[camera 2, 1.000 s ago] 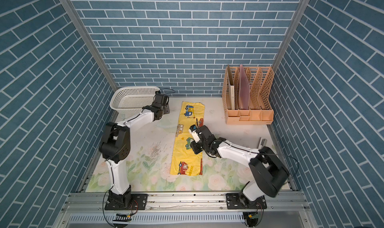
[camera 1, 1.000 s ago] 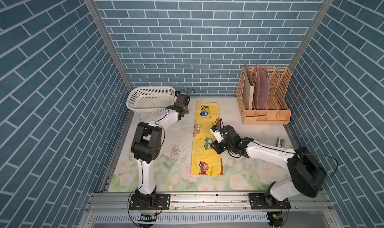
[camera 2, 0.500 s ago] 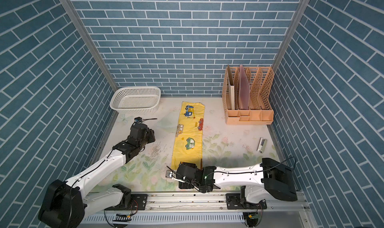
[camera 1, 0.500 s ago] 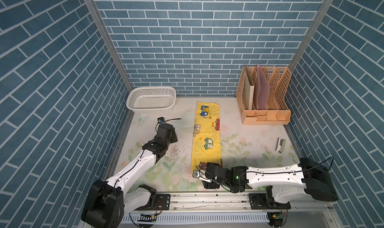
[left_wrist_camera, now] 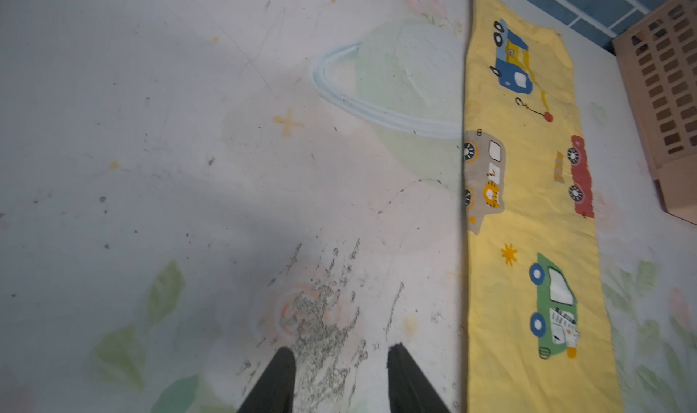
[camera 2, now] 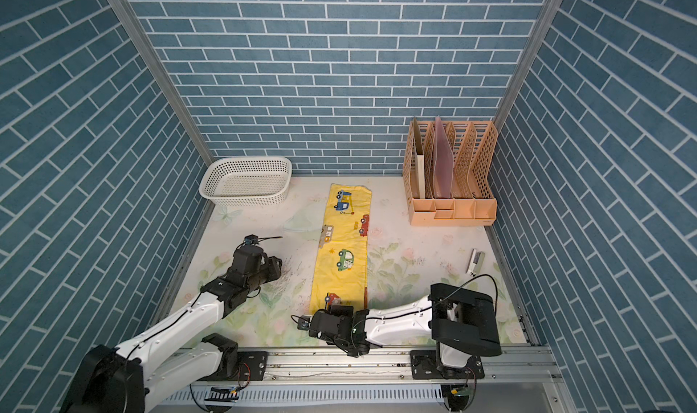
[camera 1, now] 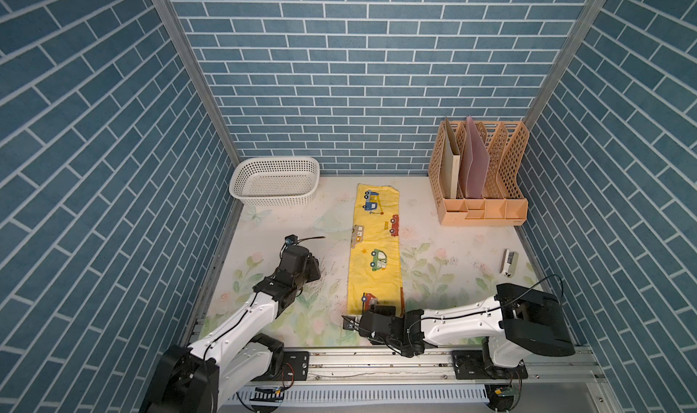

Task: Roll up the pillowcase
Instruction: Roll the pillowcase at the center of the board.

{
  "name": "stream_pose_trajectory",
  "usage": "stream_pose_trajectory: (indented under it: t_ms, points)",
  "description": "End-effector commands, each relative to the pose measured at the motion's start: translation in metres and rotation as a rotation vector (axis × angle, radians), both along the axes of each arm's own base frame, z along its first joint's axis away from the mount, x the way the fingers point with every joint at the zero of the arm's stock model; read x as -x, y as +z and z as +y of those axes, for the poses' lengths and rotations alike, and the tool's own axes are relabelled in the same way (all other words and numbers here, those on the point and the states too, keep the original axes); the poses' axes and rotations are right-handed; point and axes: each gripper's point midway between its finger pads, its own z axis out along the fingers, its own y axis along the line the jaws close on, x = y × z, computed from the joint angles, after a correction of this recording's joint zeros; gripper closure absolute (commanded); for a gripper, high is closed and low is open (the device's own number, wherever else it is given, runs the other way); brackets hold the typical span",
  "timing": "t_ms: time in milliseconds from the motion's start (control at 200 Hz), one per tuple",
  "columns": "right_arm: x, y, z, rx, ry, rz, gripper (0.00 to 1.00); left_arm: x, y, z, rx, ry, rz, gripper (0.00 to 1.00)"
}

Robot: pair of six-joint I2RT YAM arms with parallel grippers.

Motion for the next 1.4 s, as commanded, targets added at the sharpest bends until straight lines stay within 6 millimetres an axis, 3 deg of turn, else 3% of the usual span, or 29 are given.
stream_pose_trajectory:
  t_ms: [0, 110, 170, 285, 350, 510, 620, 895, 1050, 1195, 1300, 1395]
  points:
    - [-0.01, -0.028, -0.028, 0.136, -0.029, -0.062, 0.68, 0.012, 0.01, -0.016, 0.103, -0.063, -0.035, 0.54]
    - [-0.012, -0.046, -0.036, 0.221, -0.019, -0.076, 0.84, 0.02, 0.012, -0.013, 0.121, -0.06, -0.061, 0.51]
    - [-0.012, -0.052, -0.036, 0.244, -0.013, -0.071, 1.0, 0.022, 0.013, -0.014, 0.128, -0.072, -0.072, 0.5]
    - [-0.01, -0.05, -0.035, 0.23, -0.002, -0.032, 1.0, 0.024, 0.009, -0.022, 0.144, -0.121, -0.07, 0.49]
    - [-0.009, -0.039, -0.03, 0.173, -0.005, 0.033, 1.0, 0.025, 0.007, -0.026, 0.145, -0.146, -0.065, 0.49]
    - [0.015, -0.003, -0.008, 0.014, 0.083, 0.436, 1.0, 0.025, 0.01, -0.034, 0.135, -0.196, -0.089, 0.48]
    - [0.025, 0.016, -0.003, -0.002, 0.103, 0.699, 1.0, 0.025, 0.013, -0.034, 0.13, -0.203, -0.108, 0.48]
    - [0.026, 0.053, 0.005, -0.021, 0.144, 0.999, 1.0, 0.026, 0.013, -0.039, 0.132, -0.233, -0.111, 0.48]
    - [0.012, 0.054, -0.002, -0.032, 0.133, 1.128, 1.0, 0.028, 0.021, -0.043, 0.151, -0.253, -0.171, 0.51]
    - [-0.012, 0.038, -0.005, -0.018, 0.088, 1.161, 1.0, 0.032, 0.031, -0.047, 0.183, -0.275, -0.21, 0.54]
    - [-0.027, 0.036, 0.001, -0.037, 0.094, 1.157, 1.0, 0.038, 0.035, -0.056, 0.205, -0.325, -0.235, 0.57]
    - [-0.042, 0.046, 0.011, -0.079, 0.114, 1.147, 1.0, 0.047, 0.039, -0.065, 0.231, -0.377, -0.287, 0.57]
